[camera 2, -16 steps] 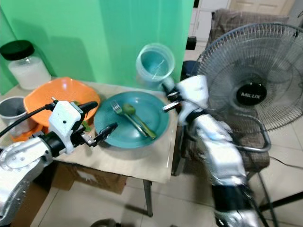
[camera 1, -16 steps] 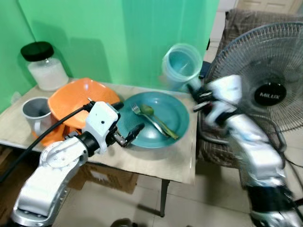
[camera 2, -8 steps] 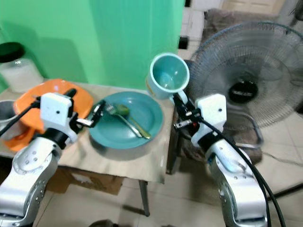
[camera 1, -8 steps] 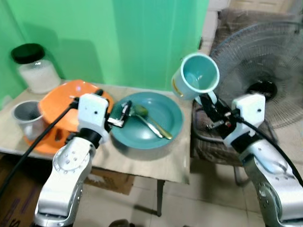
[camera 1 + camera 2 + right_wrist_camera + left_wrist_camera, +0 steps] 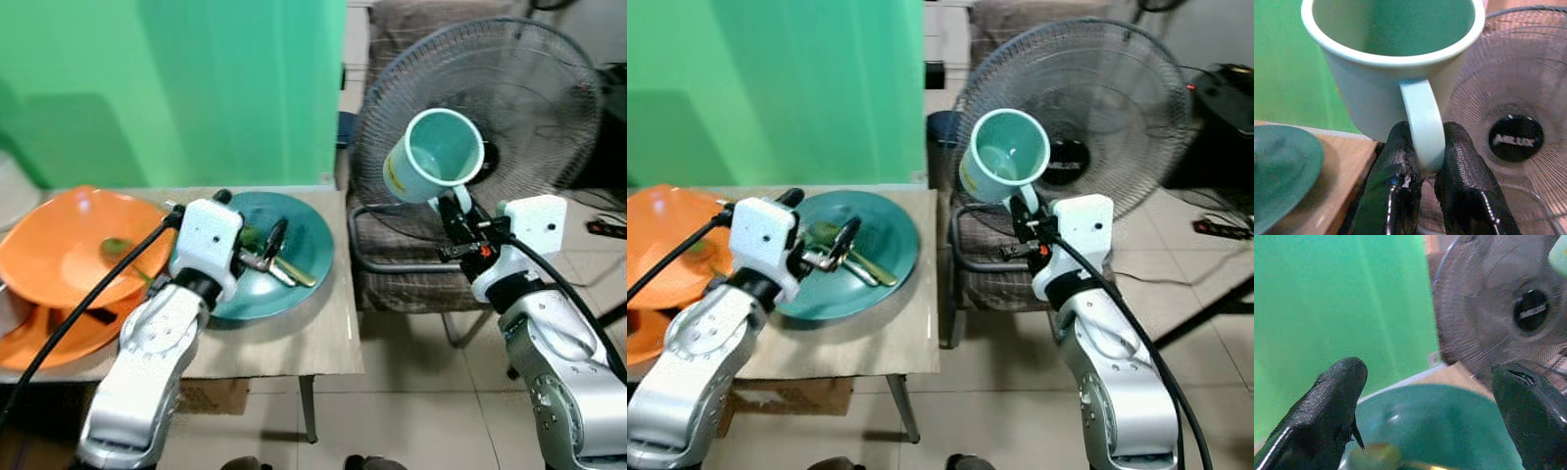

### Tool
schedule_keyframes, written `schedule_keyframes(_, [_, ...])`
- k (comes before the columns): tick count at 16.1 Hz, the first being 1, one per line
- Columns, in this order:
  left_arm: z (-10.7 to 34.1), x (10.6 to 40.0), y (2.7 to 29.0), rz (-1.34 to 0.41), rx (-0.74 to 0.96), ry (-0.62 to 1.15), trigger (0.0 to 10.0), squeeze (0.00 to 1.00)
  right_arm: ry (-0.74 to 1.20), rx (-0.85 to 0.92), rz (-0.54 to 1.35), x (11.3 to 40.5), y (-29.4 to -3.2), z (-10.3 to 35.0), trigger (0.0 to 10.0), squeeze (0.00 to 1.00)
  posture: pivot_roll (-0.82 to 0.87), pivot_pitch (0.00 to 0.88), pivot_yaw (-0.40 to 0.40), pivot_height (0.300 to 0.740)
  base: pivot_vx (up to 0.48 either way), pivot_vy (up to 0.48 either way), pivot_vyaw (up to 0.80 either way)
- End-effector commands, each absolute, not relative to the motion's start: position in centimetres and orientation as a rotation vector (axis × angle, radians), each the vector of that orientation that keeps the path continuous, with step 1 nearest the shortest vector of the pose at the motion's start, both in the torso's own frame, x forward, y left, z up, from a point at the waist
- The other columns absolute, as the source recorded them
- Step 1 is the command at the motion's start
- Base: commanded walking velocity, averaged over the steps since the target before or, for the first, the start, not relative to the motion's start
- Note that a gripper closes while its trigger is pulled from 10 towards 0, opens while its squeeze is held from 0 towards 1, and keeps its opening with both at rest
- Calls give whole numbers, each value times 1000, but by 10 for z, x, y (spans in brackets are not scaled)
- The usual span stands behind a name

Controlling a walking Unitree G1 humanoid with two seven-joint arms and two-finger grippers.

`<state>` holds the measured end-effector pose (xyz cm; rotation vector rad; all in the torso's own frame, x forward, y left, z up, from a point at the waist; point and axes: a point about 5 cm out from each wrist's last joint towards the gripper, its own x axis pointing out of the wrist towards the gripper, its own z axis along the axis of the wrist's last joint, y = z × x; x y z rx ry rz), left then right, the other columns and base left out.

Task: Setting the table

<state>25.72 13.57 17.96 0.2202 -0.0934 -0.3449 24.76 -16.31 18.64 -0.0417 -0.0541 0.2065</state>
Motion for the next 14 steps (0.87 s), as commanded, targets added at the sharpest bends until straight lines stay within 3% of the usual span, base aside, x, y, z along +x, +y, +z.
schedule_keyframes(1, [182, 263, 132, -350, 202, -102, 10000, 0, -62, -53, 187, 249, -161, 188, 10000, 0, 84, 0, 28, 740, 0, 0, -775])
schedule_keyframes(5, [176, 262, 142, -250, 105, -53, 10000, 0, -60, -100, 196, 246, -156, 189, 10000, 0, 54, 0, 28, 740, 0, 0, -770])
schedule_keyframes(14, [177, 266, 132, -294, 147, -56, 10000, 0, -39, -90, 185, 248, -157, 186, 10000, 0, 57, 0, 57, 740, 0, 0, -774])
